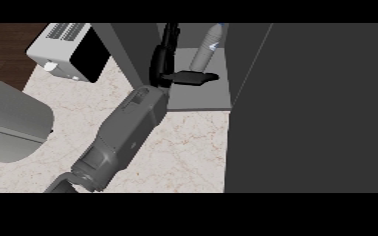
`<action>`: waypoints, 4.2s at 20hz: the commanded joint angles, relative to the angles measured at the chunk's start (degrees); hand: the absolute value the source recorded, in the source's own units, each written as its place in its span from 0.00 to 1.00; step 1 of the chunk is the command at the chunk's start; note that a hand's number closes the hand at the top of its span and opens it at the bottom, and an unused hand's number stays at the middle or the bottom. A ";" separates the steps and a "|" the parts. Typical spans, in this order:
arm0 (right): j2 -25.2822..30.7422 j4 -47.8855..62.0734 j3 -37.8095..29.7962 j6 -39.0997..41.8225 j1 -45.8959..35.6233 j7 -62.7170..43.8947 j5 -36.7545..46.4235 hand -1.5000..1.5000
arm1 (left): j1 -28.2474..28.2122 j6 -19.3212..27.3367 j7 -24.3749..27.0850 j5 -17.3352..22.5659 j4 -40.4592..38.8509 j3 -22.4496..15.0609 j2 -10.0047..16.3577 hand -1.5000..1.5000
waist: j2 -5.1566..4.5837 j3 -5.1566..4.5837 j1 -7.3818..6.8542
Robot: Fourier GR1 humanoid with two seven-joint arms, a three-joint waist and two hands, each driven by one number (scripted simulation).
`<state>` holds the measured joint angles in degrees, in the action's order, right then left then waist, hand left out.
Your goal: Pick up the bottled water, place it into the cabinet and close the cabinet
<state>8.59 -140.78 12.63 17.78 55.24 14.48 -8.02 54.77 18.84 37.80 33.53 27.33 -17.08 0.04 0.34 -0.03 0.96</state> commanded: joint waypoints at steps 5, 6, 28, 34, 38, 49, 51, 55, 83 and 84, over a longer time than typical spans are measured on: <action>-0.04 -5.03 0.67 -1.52 0.10 -3.59 -0.86 0.00 | -13.53 -4.06 -2.52 4.46 19.54 -9.30 -0.04 0.00 | 0.17 0.01 -0.98; -1.16 -5.79 3.87 -1.99 1.33 -2.93 2.09 0.00 | -13.51 -3.34 -3.76 3.39 21.65 -8.77 -0.04 0.00 | 0.24 0.00 -1.04; 15.89 -10.79 7.33 11.43 5.44 1.22 12.30 1.00 | -47.48 -5.42 -10.96 2.79 64.41 -12.95 17.16 0.00 | 0.41 -0.06 -1.05; 16.07 -12.15 13.34 10.94 3.38 2.71 17.81 1.00 | -55.16 -7.01 -10.78 5.74 71.65 -8.17 23.38 0.00 | 0.66 -0.12 -0.80; 18.36 -11.84 21.34 12.37 0.72 -2.09 20.25 1.00 | -60.11 -10.69 -9.07 8.78 72.54 -7.41 23.86 0.00 | 0.45 -0.36 -1.67; 22.38 -11.51 29.50 12.52 -9.04 -7.50 21.03 1.00 | -66.48 -16.98 -10.31 16.40 76.82 1.13 31.28 0.00 | 0.79 -0.81 -3.69; 20.71 -11.15 32.72 10.96 -9.13 -9.03 17.80 1.00 | -68.02 -19.22 -9.53 16.41 76.74 1.26 32.22 0.00 | 0.20 -0.90 -4.63; 16.85 -9.04 36.64 7.36 -9.65 -9.31 13.66 1.00 | -69.97 -22.09 -10.29 18.35 77.54 3.05 34.65 0.00 | -0.26 -0.87 -5.56; 20.65 -4.24 29.22 11.42 -32.50 -18.54 9.38 1.00 | -70.90 -32.92 -12.18 23.04 77.78 9.29 42.60 0.00 | -2.49 -1.60 -15.05; 20.45 -3.83 29.80 11.47 -32.78 -18.86 9.08 1.00 | -70.62 -32.98 -12.02 22.94 77.77 9.31 42.49 0.00 | -2.35 -1.62 -14.64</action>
<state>30.56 -142.47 36.04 27.80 27.26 0.71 -0.62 -16.33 -13.70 25.89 56.16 105.63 -8.23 42.26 -1.85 -1.50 -13.67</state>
